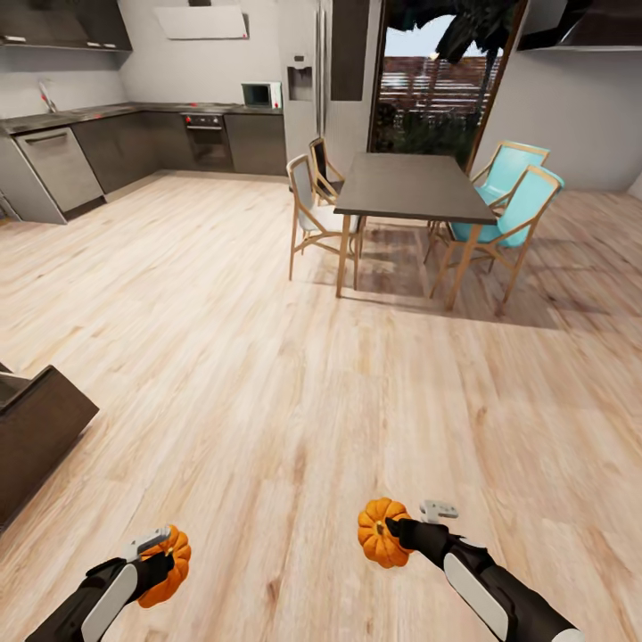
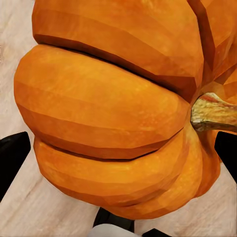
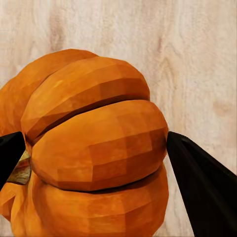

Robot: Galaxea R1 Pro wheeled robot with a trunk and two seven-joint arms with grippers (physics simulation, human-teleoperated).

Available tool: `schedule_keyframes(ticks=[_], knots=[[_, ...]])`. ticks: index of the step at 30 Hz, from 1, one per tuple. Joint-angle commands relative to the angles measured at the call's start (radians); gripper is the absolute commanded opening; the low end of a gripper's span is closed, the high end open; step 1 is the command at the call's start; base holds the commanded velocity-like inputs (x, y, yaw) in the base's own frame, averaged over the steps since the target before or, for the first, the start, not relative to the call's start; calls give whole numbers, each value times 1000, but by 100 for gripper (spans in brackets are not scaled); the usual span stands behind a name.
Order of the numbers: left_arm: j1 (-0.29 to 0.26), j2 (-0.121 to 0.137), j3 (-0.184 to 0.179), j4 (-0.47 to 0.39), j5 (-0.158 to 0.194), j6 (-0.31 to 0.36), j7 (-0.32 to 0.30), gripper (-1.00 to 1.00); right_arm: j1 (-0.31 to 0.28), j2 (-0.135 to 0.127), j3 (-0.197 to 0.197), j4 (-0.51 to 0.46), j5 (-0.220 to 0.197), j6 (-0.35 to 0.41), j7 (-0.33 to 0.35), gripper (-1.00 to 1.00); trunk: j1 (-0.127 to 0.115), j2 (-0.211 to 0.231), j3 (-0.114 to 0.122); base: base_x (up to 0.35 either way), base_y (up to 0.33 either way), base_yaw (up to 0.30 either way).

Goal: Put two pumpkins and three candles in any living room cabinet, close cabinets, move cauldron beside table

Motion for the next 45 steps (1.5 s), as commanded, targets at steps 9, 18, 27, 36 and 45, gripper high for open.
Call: schedule_keyframes(ticks=[9, 18, 27, 36, 45], knots=[[-1, 1, -6, -1, 12, 2, 10, -100, -1, 34, 5, -4, -4, 4, -12, -100, 1, 0, 6, 313, 0, 259], [-1, 1, -6, -1, 25, 2, 10, -100, -1, 40, 7, -4, -2, 3, -12, -100, 1, 0, 13, 172, 0, 265], [-1, 1, -6, -1, 28, 2, 10, -100, -1, 44, 8, -4, -2, 3, -12, -100, 1, 0, 20, 49, 0, 265], [-1, 1, -7, 0, 21, 2, 10, -100, -1, 51, 47, -4, -2, 3, -13, -100, 1, 0, 27, 143, 0, 265], [-1, 1, -7, 2, 19, 2, 10, -100, -1, 50, 50, -4, -2, 3, -12, -100, 1, 0, 33, 320, 0, 247]])
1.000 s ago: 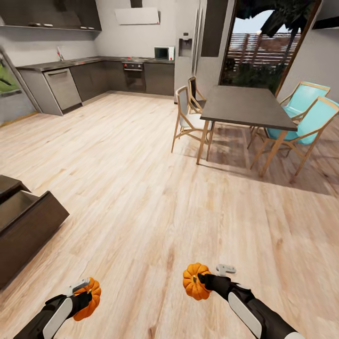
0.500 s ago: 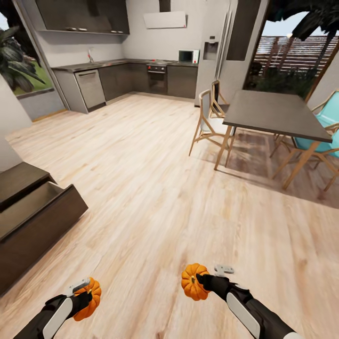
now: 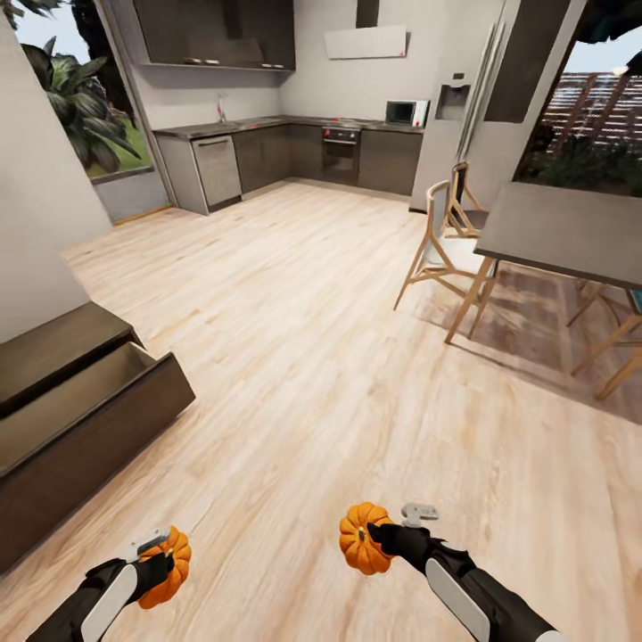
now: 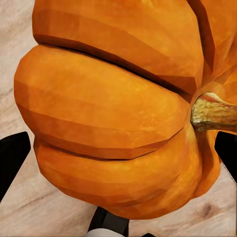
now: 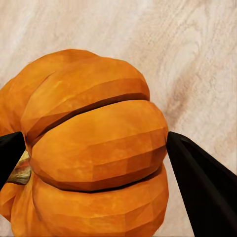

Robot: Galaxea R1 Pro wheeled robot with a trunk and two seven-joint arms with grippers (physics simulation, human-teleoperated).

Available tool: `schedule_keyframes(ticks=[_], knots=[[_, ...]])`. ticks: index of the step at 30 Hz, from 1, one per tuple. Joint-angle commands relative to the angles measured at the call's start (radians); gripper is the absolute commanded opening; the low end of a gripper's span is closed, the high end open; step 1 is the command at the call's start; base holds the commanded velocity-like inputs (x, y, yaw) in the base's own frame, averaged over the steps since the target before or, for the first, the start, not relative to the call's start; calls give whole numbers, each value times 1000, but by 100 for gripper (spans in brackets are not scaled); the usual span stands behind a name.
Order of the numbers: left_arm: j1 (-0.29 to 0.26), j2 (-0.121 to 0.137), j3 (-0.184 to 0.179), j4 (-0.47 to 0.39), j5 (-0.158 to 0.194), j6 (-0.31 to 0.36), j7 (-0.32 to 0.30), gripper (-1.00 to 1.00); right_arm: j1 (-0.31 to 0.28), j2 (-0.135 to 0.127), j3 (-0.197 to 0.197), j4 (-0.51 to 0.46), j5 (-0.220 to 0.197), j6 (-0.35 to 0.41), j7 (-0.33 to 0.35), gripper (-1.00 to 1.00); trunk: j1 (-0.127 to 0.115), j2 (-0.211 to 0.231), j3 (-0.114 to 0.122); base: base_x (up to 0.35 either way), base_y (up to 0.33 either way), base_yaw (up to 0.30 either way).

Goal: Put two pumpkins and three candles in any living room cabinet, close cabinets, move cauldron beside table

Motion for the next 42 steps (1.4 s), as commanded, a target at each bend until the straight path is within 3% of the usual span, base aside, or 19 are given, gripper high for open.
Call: schedule_keyframes(ticks=[1, 9, 17, 31, 42], knots=[[-1, 1, -7, 1, 9, 1, 10, -100, -1, -2, 5, -3, -9, 1, -10, -100, 1, 0, -1, 325, 0, 106], [-1, 0, -8, 20, 3, 1, 10, -100, -1, -1, 5, -3, -9, 2, -10, -100, 1, 0, 0, 325, 0, 39], [-1, 0, -7, 21, 10, 1, 10, -100, -1, 4, 7, -3, -9, 2, -11, -100, 1, 0, 0, 282, -45, 251], [-1, -2, -3, 18, 19, 1, 12, -100, -1, 4, 7, -3, -9, 2, -11, -100, 1, 0, 0, 29, -13, 292], [-1, -12, 7, 21, 16, 1, 13, -100, -1, 2, 5, -3, -10, 1, -4, -100, -42, 77, 34, 0, 0, 292]])
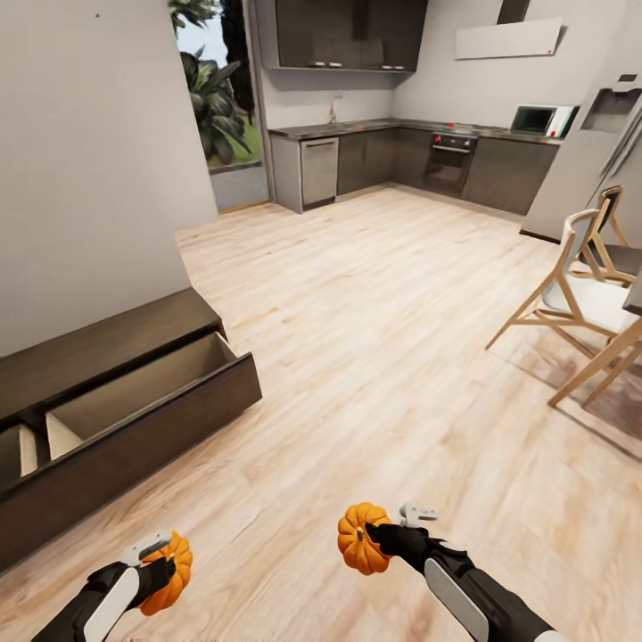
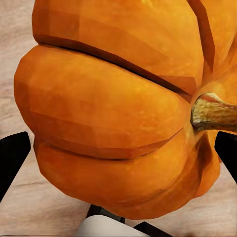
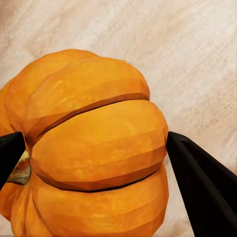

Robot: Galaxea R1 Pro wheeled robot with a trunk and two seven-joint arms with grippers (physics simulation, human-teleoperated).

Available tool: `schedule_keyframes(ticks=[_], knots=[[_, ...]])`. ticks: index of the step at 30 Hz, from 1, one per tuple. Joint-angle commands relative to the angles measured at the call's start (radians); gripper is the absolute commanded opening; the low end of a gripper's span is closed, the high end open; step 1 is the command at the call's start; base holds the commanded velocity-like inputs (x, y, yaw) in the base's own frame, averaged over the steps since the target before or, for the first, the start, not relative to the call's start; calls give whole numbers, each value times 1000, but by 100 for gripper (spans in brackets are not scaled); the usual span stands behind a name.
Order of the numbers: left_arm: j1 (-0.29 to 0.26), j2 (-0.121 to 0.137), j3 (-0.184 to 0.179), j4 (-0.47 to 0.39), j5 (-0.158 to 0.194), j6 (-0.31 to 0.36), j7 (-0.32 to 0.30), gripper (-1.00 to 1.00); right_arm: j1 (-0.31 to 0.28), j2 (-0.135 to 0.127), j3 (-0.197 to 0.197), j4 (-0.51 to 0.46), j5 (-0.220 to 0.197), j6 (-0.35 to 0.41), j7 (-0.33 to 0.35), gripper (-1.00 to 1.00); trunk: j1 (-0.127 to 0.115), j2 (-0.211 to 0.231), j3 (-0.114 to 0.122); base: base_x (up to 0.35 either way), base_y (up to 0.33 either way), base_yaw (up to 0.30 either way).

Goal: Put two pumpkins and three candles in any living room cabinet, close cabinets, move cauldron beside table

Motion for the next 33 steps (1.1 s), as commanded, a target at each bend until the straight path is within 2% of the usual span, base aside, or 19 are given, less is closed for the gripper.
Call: schedule_keyframes(ticks=[1, 4, 13, 26, 33], knots=[[-1, 1, -7, -2, 10, 2, 10, -100, -1, -2, 5, -3, -10, 1, -9, -100, -4, 7, 2, 0, 0, 223], [-1, 1, -6, -1, 11, 2, 9, -100, -1, 0, 6, -3, -9, 1, -12, -100, -15, 28, 12, 0, 0, 97], [-1, 0, -10, -2, 9, 1, 8, -100, -1, 1, 6, -3, -9, 1, -15, -100, -15, 28, 17, 23, 0, 202], [-1, 0, -10, -1, 10, 1, 9, -100, -1, 7, 9, -3, -9, 1, -15, -100, -15, 28, 26, 291, -30, 262], [-1, 0, -10, -1, 10, 1, 9, -100, -1, 7, 38, -4, -9, 1, -17, -100, -15, 28, 31, 252, -194, 263]])
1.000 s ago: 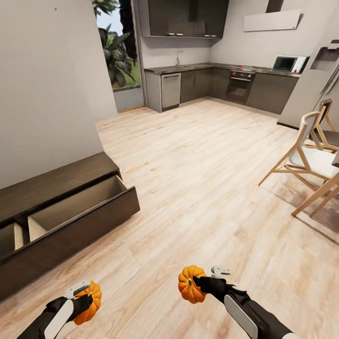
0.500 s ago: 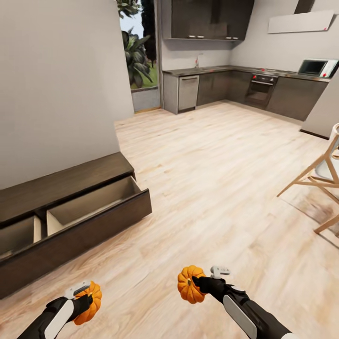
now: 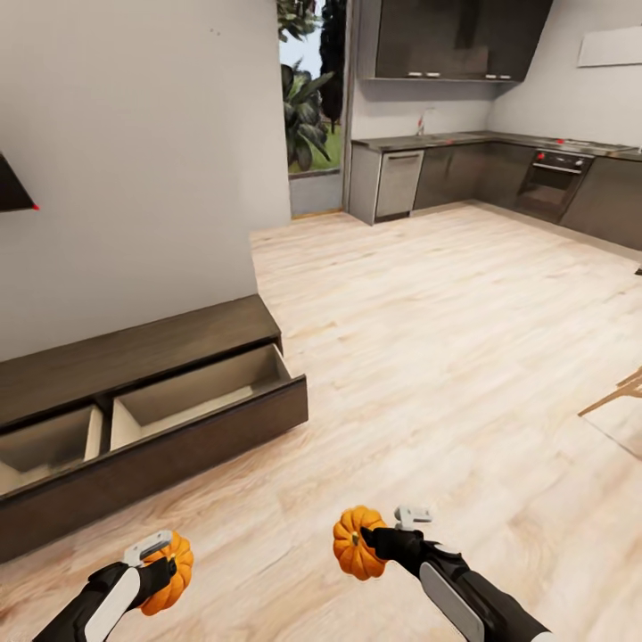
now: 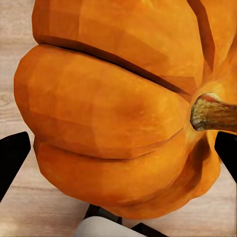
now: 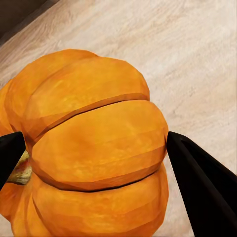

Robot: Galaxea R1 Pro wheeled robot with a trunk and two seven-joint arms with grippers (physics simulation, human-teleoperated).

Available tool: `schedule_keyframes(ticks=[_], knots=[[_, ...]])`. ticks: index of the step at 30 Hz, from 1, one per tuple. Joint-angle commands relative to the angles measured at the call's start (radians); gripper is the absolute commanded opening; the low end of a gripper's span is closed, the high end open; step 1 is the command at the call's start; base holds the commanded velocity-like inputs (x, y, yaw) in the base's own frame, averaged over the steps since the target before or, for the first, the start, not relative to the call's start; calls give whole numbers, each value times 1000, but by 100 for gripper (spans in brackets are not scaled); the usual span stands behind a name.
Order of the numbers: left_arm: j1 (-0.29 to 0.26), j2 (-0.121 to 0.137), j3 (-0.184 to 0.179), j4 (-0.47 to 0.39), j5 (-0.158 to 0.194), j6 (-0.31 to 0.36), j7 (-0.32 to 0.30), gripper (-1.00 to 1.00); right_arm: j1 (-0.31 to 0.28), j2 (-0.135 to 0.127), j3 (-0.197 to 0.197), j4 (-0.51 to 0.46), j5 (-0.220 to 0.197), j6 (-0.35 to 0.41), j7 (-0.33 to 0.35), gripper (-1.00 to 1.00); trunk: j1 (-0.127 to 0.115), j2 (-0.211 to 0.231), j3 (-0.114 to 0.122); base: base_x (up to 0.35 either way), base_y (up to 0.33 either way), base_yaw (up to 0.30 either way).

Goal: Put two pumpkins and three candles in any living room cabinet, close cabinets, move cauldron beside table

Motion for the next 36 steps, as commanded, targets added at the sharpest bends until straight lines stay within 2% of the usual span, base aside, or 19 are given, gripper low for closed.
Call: schedule_keyframes(ticks=[1, 10, 36], knots=[[-1, 1, -7, -2, 10, 2, 10, -100, -1, -1, 6, -3, -9, 1, -10, -100, 0, 0, 0, 242, -208, 263], [-1, 1, -5, -2, 11, 2, 10, -100, -1, -1, 7, -3, -9, 2, -10, -100, 0, 0, 6, 188, -153, 263], [-1, 1, -5, -2, 12, 2, 10, -100, -1, -1, 9, -4, -8, 2, -9, -100, 0, 0, 25, 16, -10, 263]])
